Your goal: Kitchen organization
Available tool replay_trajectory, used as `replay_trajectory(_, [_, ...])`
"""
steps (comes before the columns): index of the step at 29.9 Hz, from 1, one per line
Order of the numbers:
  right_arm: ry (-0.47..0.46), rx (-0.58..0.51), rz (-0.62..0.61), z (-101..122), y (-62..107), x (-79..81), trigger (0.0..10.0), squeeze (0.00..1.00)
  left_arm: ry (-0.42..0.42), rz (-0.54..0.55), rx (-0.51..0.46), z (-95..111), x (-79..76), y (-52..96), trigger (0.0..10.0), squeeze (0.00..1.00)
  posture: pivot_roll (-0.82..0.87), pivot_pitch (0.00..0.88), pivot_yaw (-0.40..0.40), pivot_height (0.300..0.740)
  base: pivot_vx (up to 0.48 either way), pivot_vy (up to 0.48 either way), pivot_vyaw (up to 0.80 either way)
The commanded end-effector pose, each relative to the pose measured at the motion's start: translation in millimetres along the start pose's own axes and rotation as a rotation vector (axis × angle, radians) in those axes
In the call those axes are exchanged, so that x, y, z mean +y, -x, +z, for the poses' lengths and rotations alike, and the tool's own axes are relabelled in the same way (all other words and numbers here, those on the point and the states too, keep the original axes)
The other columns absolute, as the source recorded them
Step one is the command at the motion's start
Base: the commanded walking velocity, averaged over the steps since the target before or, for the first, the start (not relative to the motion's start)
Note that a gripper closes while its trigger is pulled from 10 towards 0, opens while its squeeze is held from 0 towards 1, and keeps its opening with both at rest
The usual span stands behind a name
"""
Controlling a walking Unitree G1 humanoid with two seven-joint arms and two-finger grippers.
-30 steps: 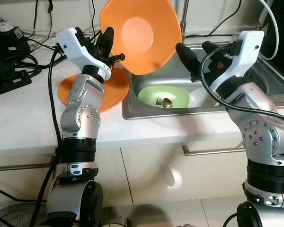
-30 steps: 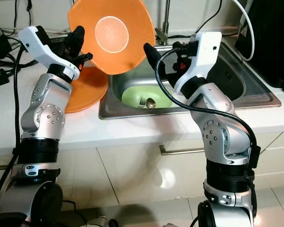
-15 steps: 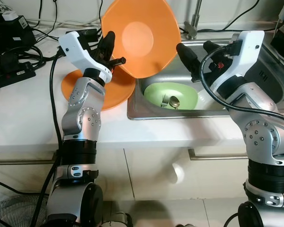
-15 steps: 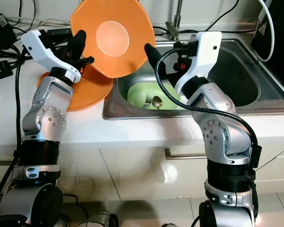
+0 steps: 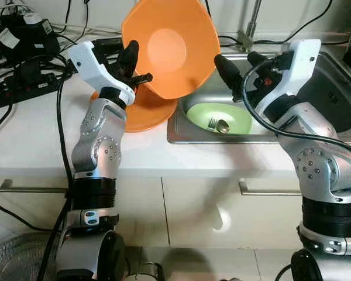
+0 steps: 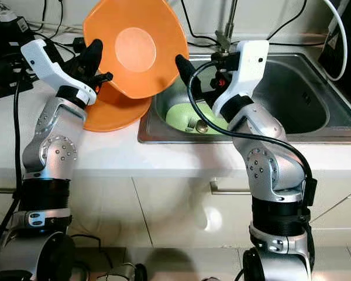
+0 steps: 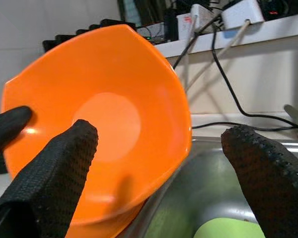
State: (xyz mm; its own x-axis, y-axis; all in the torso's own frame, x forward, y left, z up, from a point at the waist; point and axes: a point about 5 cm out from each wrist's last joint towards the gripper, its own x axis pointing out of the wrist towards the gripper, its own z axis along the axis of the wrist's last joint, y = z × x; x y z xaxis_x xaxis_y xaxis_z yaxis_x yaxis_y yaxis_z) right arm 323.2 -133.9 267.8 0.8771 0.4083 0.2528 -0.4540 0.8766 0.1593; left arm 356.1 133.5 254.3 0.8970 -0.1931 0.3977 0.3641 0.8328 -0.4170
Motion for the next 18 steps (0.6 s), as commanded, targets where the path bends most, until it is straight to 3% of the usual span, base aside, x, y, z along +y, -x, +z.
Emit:
replay_trajectory(1, [-0.024, -0.025, -0.020, 4.8, -3.1, -1.7, 10.0, 0.00, 0.018, -0.069, -0.028, 7.4, -12.3, -0.7, 0.0, 0.00, 0.04, 0.095, 0.049, 0.740, 0.000, 0.000, 0.00])
replay_trajectory(12, [-0.098, -0.012, -0.065, 4.4, -7.2, -14.8, 10.0, 0.00, 0.074, -0.124, -0.032, 11.5, -23.3, -3.6, 0.0, 0.00, 0.04, 0.124, 0.051, 0.740, 0.000, 0.000, 0.00])
replay_trajectory(18, [-0.242, -0.018, -0.107, 6.0, -13.3, -24.6, 10.0, 0.00, 0.115, -0.164, -0.043, 14.1, -32.5, -8.2, 0.0, 0.00, 0.04, 0.136, 0.048, 0.740, 0.000, 0.000, 0.00])
